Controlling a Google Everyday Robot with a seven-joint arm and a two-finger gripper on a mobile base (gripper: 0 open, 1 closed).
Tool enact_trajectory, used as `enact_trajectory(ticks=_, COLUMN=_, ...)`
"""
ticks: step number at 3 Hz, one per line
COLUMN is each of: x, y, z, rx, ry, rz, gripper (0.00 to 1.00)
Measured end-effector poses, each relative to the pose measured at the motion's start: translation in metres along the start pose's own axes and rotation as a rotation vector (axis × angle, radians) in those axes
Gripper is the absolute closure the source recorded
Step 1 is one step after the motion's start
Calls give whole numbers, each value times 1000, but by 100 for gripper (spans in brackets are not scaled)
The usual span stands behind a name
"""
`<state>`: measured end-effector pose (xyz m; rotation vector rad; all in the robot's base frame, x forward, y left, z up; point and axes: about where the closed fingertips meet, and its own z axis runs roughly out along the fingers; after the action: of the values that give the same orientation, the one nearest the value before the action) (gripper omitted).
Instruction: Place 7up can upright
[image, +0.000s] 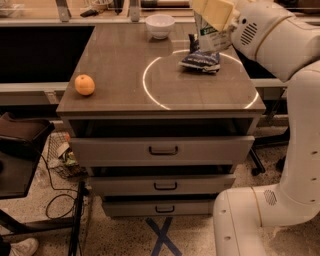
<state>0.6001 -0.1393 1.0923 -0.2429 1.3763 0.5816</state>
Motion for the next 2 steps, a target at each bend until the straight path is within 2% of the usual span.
enact_trajectory(ticks=1, x=15, y=0, z=3, rx=17, ry=-22, rz=29, gripper=100)
enact_trajectory(ticks=2, x=51, y=-2, z=5, rx=66, ry=-61, rz=78, gripper=100)
